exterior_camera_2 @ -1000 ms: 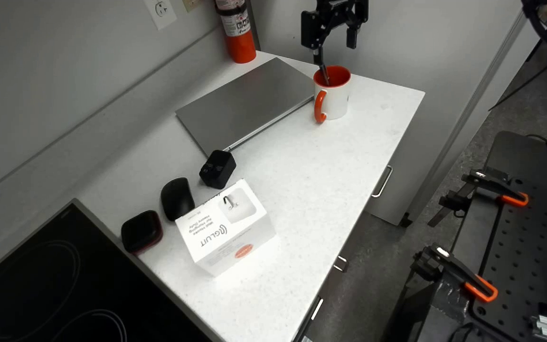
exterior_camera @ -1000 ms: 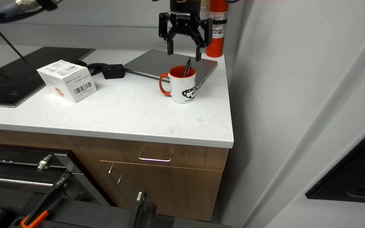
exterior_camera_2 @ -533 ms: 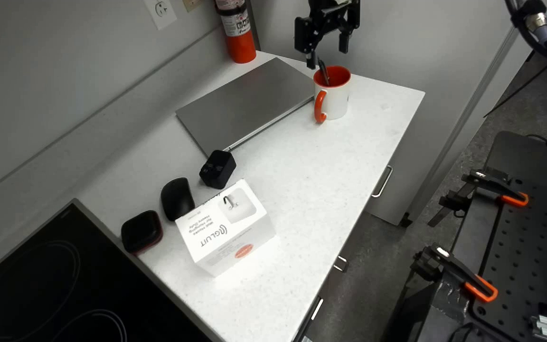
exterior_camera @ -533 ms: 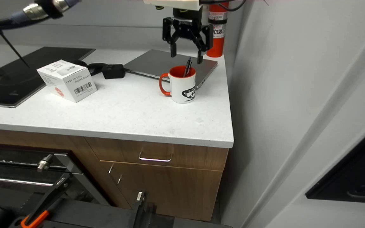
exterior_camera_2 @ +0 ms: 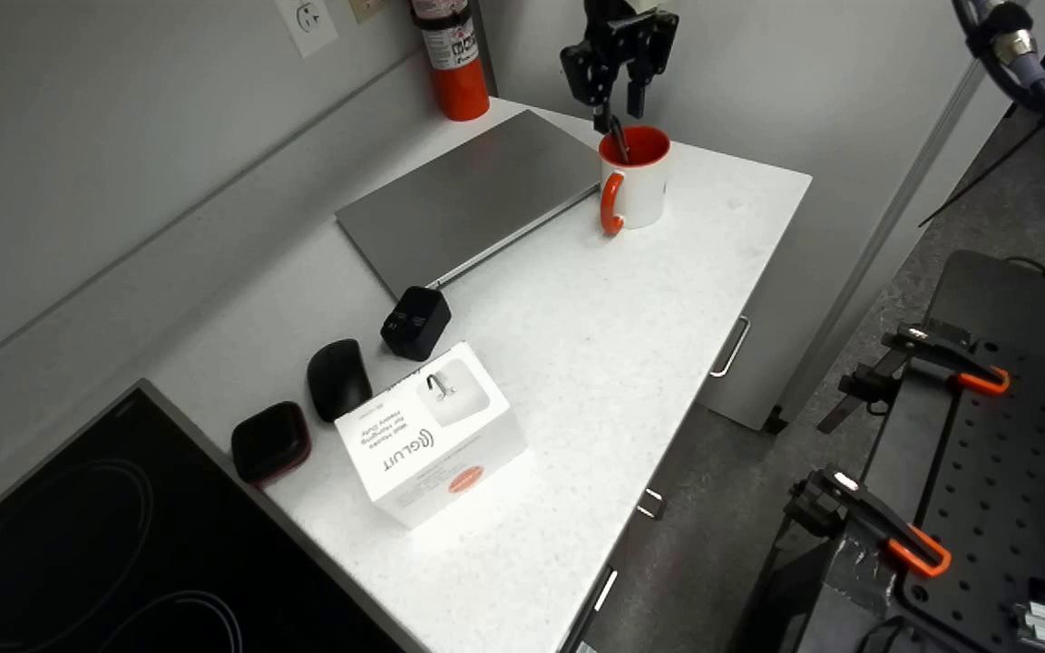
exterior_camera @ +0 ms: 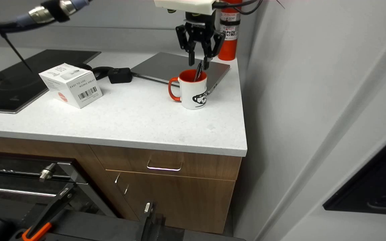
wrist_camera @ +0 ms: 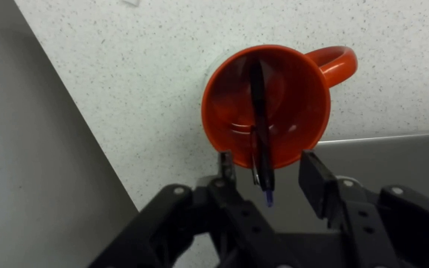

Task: Remove the black pen from the white mug

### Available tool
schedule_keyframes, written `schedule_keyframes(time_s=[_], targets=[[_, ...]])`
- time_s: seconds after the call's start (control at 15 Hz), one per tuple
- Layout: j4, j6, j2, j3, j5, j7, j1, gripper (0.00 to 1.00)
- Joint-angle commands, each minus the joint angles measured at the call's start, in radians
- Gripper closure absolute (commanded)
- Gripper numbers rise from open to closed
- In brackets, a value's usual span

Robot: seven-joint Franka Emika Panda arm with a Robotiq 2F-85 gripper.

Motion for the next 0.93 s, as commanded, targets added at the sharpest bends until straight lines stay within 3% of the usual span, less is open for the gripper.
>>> schedule_keyframes(time_s=[0.0, 0.13, 0.2, 0.47, 0.87], targets=[[0.041, 0.015, 0.035, 0.015, 0.027, -0.02, -0.023, 0.81], [0.054, 0.015, 0.051, 0.018, 0.032, -0.03, -0.029, 0.97], [0.062, 0.009, 0.058, 0.018, 0.032, -0.03, -0.032, 1.0], [0.05, 0.001, 0.035, 0.015, 0.034, -0.032, -0.033, 0.96], [-0.056, 0.025, -0.086, 0.012, 0.026, -0.046, -0.027, 0.96]])
